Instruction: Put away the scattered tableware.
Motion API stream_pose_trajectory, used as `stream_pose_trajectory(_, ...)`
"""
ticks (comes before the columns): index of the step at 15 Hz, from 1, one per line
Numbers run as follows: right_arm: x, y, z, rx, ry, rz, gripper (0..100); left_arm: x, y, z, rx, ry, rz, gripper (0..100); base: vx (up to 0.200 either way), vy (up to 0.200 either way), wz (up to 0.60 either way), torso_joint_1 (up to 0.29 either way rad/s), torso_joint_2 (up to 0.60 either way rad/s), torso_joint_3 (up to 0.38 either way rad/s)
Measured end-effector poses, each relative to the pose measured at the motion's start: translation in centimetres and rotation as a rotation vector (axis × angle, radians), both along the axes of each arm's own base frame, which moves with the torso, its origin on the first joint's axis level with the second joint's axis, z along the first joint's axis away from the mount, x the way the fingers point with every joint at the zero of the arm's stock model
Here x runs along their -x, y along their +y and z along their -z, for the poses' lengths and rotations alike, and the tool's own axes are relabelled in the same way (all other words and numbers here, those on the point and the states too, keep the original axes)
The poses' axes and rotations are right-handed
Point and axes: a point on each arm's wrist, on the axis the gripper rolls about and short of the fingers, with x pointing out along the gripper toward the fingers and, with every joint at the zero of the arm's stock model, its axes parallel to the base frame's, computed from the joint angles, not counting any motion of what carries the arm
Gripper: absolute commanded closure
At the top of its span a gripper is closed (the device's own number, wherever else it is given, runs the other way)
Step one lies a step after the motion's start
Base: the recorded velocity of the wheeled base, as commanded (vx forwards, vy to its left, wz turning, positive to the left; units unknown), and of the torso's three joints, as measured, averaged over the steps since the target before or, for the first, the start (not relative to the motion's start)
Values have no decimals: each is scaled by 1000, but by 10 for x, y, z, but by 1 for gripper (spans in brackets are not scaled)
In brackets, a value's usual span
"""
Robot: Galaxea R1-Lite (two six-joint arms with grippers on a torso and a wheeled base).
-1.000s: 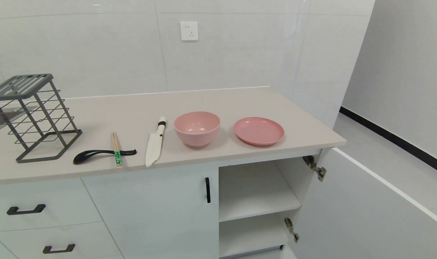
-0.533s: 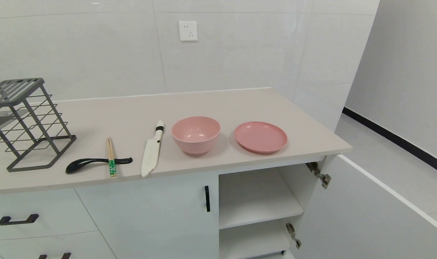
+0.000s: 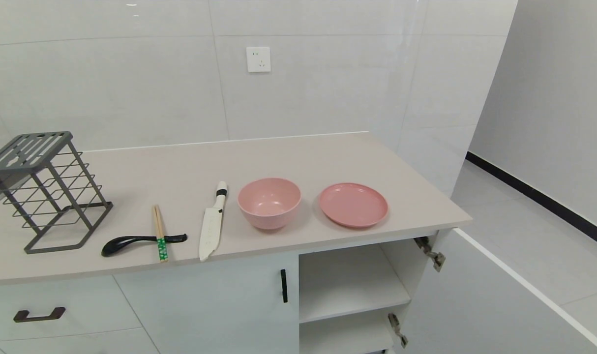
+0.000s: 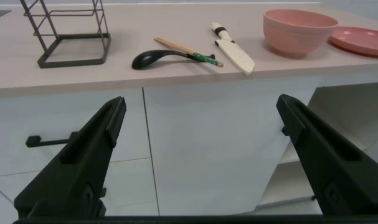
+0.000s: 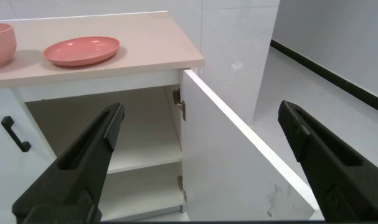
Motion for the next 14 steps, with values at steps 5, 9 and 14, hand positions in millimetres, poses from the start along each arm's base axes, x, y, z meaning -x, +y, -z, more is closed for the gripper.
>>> stream_pose_trajectory(5, 0, 0, 0, 0, 0, 1, 0, 0, 0, 0, -1, 0, 0, 0, 0, 0, 0, 228, -59, 160)
stream_pose_trajectory(9, 0, 0, 0, 0, 0, 1, 0, 0, 0, 0, -1, 0, 0, 0, 0, 0, 0, 367, -113, 244)
stream_pose_trajectory(14, 0, 0, 0, 0, 1, 2, 0, 0, 0, 0, 0, 2, 0, 0, 0, 0, 0, 84, -64, 20)
